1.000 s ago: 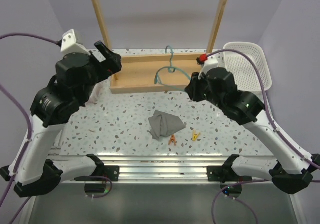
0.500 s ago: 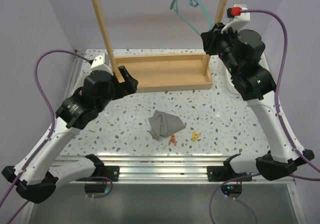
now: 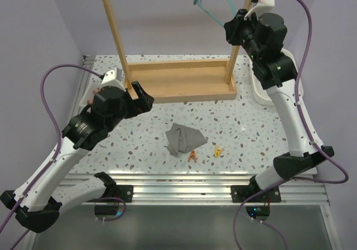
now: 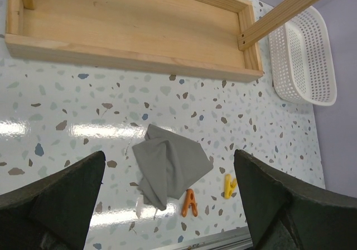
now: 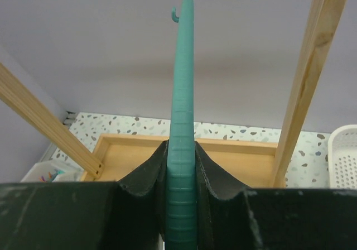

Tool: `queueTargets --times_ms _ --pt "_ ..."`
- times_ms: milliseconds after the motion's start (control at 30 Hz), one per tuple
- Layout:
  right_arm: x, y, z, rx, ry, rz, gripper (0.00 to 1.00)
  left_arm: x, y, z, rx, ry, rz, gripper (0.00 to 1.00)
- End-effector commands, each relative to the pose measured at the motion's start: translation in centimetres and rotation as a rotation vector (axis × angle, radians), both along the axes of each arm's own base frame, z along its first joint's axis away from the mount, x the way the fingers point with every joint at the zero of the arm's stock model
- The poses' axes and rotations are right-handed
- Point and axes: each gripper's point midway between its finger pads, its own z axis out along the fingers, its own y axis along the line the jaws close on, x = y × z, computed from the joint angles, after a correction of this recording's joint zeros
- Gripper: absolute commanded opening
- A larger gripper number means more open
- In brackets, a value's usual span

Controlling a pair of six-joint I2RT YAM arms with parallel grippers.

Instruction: Remove the underwear clipped to the hanger

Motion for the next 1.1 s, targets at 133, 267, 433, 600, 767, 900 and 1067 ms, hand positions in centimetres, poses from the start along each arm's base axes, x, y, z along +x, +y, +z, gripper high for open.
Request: queueTargets --times_ms 133,267,433,600,767,900,1067 --pt "0.6 0.2 0.7 0.031 -0.016 0.024 0.0 0.8 -0.6 1.5 -0.034 -0.038 0.003 1.0" --pt "0.3 0.0 0.2 0.03 -0.008 0.024 0.0 0.9 -0.6 1.5 -0.033 -0.039 0.006 1.0" --pt "-1.9 -0.6 1.6 0.049 -0.031 0.029 0.59 1.0 -0.6 1.8 -0.033 -0.043 0.01 1.0" --pt "-5.9 -3.3 1.8 0.059 -0.023 -0.036 0.99 1.0 -0.5 1.8 -0.037 -0.042 0.013 1.0" --pt "-11.3 -5.5 -6.4 0.032 0.17 -0.066 0.98 1.0 -0.9 1.1 -0.041 -0.033 0.004 1.0" --pt "-15.6 -4.8 -17.2 -0.014 0.453 0.022 0.99 1.1 -1.7 0.1 -0.048 -0.009 -0.029 1.0" --pt "-19.4 -2.2 -27.7 0.026 0.717 0.147 0.98 1.2 -2.8 -2.7 -0.051 0.055 -0.05 1.0"
